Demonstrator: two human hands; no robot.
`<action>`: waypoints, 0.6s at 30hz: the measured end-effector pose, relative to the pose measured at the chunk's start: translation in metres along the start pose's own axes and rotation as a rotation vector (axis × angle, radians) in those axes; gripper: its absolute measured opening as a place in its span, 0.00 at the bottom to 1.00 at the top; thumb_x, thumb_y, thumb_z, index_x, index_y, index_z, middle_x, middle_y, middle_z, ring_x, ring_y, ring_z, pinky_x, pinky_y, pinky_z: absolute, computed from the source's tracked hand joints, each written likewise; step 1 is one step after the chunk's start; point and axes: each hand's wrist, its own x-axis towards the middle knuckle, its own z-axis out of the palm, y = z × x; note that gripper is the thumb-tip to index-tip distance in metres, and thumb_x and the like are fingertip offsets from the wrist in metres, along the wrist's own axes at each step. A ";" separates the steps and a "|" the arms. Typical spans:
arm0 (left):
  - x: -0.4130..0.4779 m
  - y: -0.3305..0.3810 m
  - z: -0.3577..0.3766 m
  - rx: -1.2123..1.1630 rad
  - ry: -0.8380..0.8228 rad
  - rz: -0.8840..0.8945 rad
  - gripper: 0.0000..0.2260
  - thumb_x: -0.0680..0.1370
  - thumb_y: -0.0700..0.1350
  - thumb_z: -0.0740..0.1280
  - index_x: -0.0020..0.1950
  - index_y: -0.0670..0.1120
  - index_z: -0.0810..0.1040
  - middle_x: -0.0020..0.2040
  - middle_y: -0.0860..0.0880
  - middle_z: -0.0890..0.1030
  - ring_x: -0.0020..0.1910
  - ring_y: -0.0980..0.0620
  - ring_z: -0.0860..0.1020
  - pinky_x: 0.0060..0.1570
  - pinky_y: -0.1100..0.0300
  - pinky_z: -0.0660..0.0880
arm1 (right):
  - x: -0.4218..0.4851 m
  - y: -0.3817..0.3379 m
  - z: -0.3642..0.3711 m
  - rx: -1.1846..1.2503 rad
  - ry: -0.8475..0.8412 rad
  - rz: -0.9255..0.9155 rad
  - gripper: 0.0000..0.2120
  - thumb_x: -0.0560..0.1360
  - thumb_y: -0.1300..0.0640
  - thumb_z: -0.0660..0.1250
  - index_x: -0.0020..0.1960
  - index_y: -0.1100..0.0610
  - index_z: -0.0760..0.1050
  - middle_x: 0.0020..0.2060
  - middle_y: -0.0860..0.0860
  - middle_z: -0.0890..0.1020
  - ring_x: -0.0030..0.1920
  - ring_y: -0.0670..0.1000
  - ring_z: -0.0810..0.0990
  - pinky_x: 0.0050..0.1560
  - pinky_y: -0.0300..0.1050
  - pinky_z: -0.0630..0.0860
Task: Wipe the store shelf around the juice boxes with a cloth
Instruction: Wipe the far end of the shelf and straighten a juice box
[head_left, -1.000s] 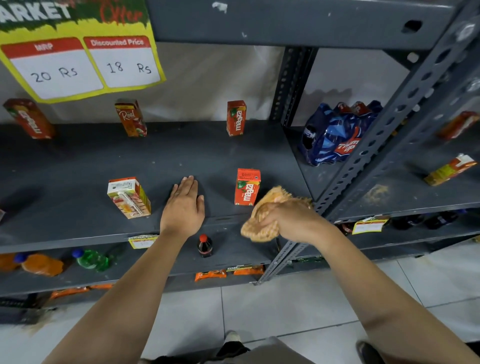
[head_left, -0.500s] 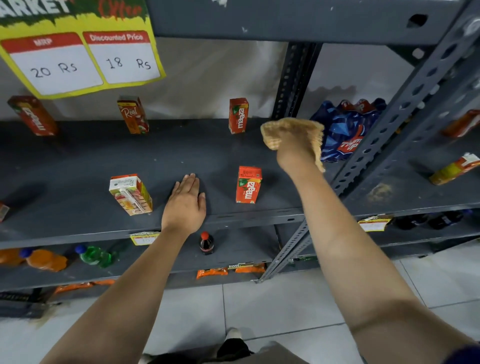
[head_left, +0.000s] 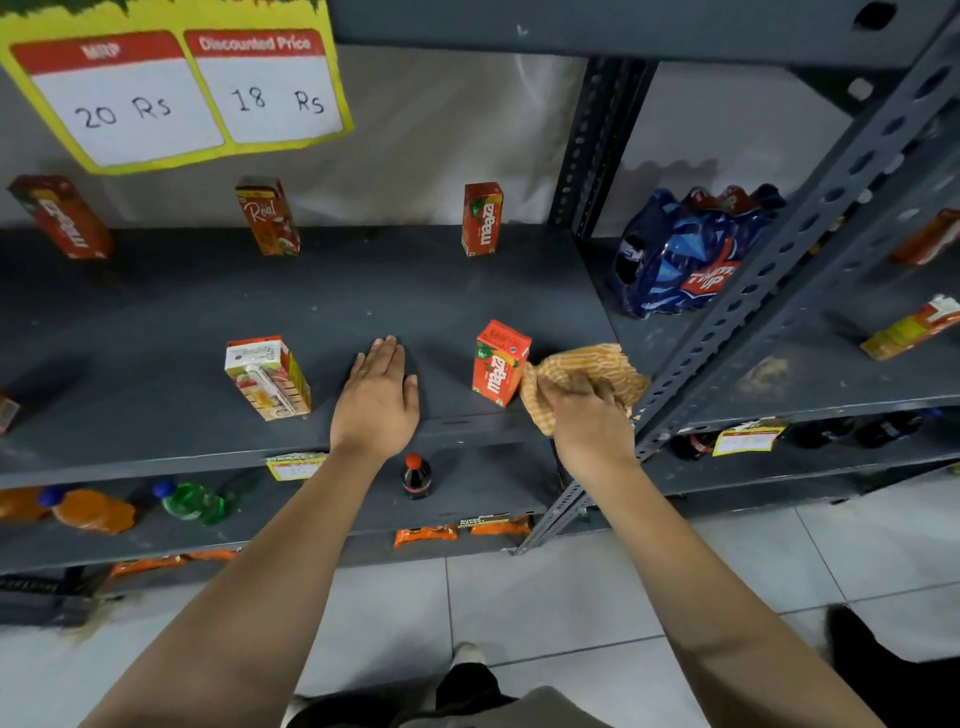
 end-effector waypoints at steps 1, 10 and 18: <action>0.000 0.001 0.000 -0.006 0.003 0.001 0.22 0.82 0.46 0.54 0.74 0.38 0.62 0.76 0.42 0.62 0.76 0.47 0.57 0.75 0.55 0.50 | -0.003 0.001 0.000 -0.007 0.008 -0.013 0.29 0.77 0.64 0.55 0.75 0.44 0.57 0.74 0.57 0.61 0.73 0.65 0.57 0.70 0.59 0.62; 0.000 0.001 -0.001 -0.014 0.002 0.000 0.22 0.82 0.47 0.54 0.74 0.38 0.62 0.76 0.43 0.61 0.76 0.47 0.57 0.75 0.55 0.50 | -0.029 0.015 0.004 0.038 0.074 -0.166 0.31 0.73 0.66 0.63 0.72 0.45 0.66 0.75 0.51 0.63 0.76 0.59 0.57 0.75 0.54 0.55; 0.005 -0.001 -0.004 -0.070 -0.048 -0.010 0.25 0.81 0.48 0.57 0.77 0.43 0.56 0.78 0.47 0.56 0.77 0.50 0.51 0.75 0.52 0.40 | -0.072 0.019 0.010 0.221 -0.011 -0.272 0.31 0.72 0.70 0.62 0.68 0.43 0.71 0.74 0.44 0.64 0.75 0.51 0.60 0.72 0.49 0.64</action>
